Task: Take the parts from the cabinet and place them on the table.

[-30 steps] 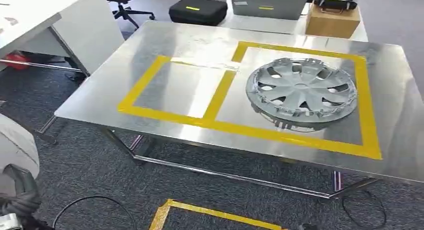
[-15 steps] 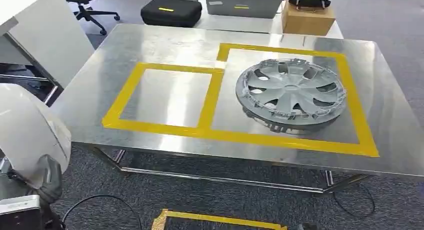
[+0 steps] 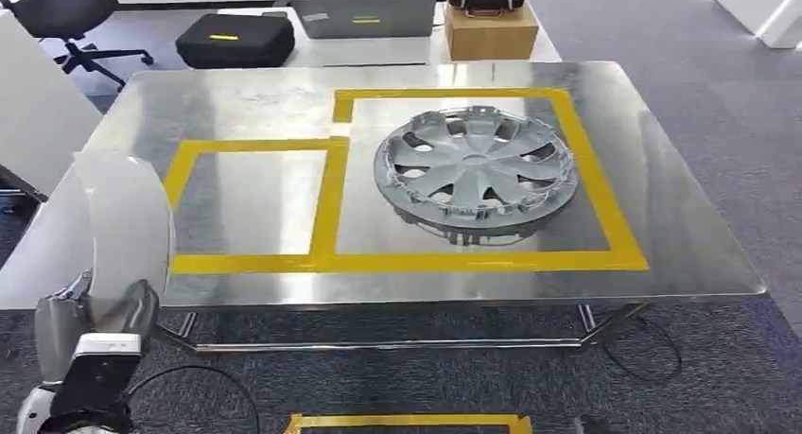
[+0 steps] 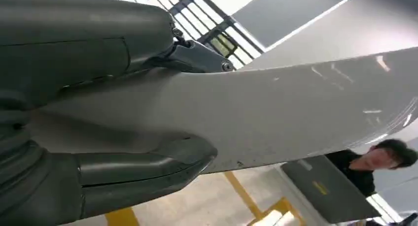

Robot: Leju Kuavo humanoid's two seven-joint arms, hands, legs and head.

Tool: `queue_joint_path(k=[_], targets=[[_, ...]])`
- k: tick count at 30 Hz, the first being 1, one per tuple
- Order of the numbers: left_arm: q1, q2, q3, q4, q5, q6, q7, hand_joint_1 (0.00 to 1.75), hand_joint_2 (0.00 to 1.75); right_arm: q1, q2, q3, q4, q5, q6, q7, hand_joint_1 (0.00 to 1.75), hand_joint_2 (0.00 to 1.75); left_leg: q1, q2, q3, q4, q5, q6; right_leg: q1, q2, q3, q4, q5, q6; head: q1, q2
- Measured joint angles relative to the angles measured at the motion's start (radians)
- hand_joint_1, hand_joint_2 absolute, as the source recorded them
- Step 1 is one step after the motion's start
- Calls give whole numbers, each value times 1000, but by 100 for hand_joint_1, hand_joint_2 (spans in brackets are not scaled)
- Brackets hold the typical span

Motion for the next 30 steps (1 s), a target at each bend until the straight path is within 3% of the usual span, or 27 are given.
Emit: queue_joint_path(k=[1, 2, 3, 4, 5, 6, 7, 12, 18, 30], targets=[[-10, 11, 6, 12, -6, -9, 9, 175, 175, -2, 0, 4, -2, 0, 0, 2, 0, 175, 3, -1, 39, -92, 53, 0, -1, 5, 3, 2, -3, 4, -1, 0], [-21, 21, 16, 24, -10, -17, 15, 175, 175, -4, 0, 7, -4, 1, -1, 4, 0, 175, 6, -5, 75, -180, 86, 0, -2, 9, 4, 5, -7, 10, 0, 0], [-36, 31, 26, 43, -10, -27, 21, 175, 175, -7, -2, 9, -5, 2, -1, 5, 0, 175, 3, -20, 83, -192, 66, 0, 4, 11, -1, 7, -9, 17, -1, 0], [-47, 42, 37, 57, -11, -35, 29, 175, 175, -11, -2, 14, -7, 3, -1, 10, 0, 175, 3, -21, 81, -199, 70, 10, 4, 14, -8, 12, -9, 21, -3, 0], [-56, 52, 50, 75, -12, -44, 34, 175, 175, -13, -3, 20, -9, 4, -2, 13, 0, 175, 5, -21, 77, -205, 74, 12, 5, 14, -11, 14, -11, 21, 1, 0], [-67, 61, 65, 94, -15, -53, 37, 175, 175, -14, -4, 26, -11, 6, -3, 16, 0, 175, 4, -21, 77, -204, 74, 12, 5, 14, -11, 12, -7, 5, 2, 0], [-80, 71, 79, 112, -15, -60, 41, 175, 175, -14, -4, 32, -13, 6, -4, 22, 0, 175, 2, -21, 77, -204, 74, 13, 5, 13, -9, 10, -7, 5, 3, 0], [-126, 108, 136, 186, -23, -78, 55, 175, 175, -23, -4, 60, -28, 12, -11, 35, 0, 175, 0, -22, 77, -203, 75, 22, 3, 12, -4, -2, -2, 14, 3, 0], [-148, 138, 179, 246, -28, -79, 66, 175, 175, -24, -4, 90, -40, 14, -14, 44, 0, 175, -2, -21, 76, -202, 75, 23, 2, 12, -5, -3, 0, 30, 2, 0], [-155, 153, 197, 288, -45, -79, 78, 175, 175, -25, -4, 106, -50, 18, -16, 48, 0, 175, 2, -21, 76, -204, 76, 23, 5, 12, -8, 1, -1, 30, 2, 0]])
